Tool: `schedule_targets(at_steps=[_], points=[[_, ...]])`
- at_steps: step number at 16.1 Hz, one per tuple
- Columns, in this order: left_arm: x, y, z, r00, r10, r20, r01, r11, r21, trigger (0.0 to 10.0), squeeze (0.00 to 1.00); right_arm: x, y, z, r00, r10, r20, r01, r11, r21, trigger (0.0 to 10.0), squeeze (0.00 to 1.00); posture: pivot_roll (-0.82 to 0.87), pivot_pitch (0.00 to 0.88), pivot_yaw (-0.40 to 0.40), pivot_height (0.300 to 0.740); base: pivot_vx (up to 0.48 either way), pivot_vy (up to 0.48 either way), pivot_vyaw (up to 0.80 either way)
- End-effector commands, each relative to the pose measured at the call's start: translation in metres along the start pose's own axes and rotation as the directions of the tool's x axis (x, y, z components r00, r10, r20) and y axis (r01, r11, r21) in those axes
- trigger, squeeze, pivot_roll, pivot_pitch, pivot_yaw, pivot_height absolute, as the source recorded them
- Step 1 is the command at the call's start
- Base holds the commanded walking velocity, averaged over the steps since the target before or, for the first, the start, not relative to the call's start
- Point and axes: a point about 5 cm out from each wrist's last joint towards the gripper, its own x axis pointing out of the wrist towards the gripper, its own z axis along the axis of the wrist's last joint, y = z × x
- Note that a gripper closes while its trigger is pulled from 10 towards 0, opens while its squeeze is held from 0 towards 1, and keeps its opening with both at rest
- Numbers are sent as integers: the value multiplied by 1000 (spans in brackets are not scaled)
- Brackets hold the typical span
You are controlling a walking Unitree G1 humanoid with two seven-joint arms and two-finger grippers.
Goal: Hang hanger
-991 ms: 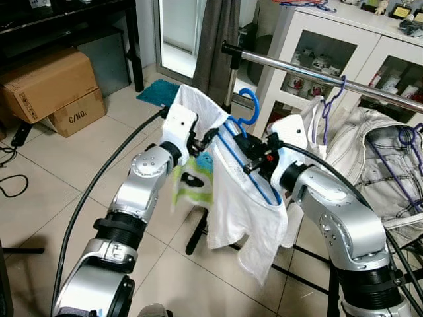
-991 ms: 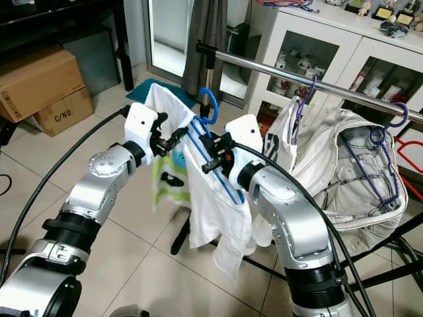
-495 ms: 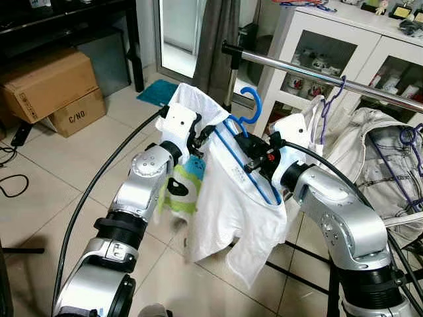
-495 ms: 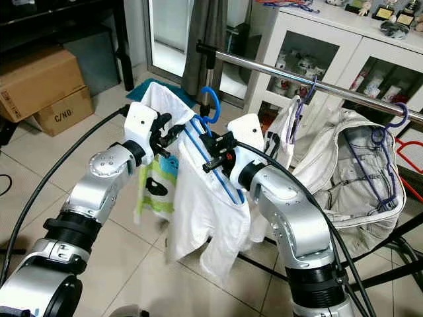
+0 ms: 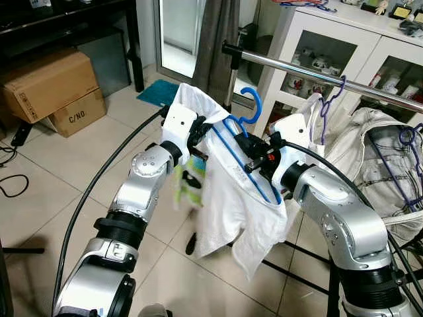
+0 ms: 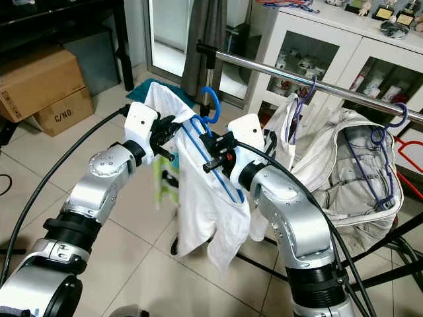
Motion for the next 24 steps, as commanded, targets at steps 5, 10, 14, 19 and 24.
schedule_targets(at_steps=[5, 10, 14, 19, 24], points=[[0, 4, 6, 1000, 10, 19, -10, 1000, -3, 0, 0, -3, -5, 1, 1000, -13, 13, 14, 1000, -7, 0, 0, 52, 0, -102, 740, 0, 0, 0], [-4, 8, 30, 997, -49, 62, 46, 998, 47, 0, 0, -9, -11, -26, 985, -16, -173, -1, 995, -97, 0, 0, 50, 0, -104, 740, 0, 0, 0], [-21, 6, 74, 967, -222, 125, 214, 974, 68, 0, 0, -18, -22, -47, 951, -41, -305, -3, 990, -144, 0, 0, 54, 0, -104, 740, 0, 0, 0], [-46, 86, 77, 987, 134, -89, -99, 943, 319, 0, 0, -42, -32, -4, 973, 211, -97, -219, 973, -75, 0, 0, 54, 0, -92, 740, 0, 0, 0], [-55, 129, 88, 920, 391, 12, -379, 883, 278, 0, 0, -72, -29, 2, 891, 441, -110, -445, 895, -18, 0, 0, 51, 0, -85, 740, 0, 0, 0]])
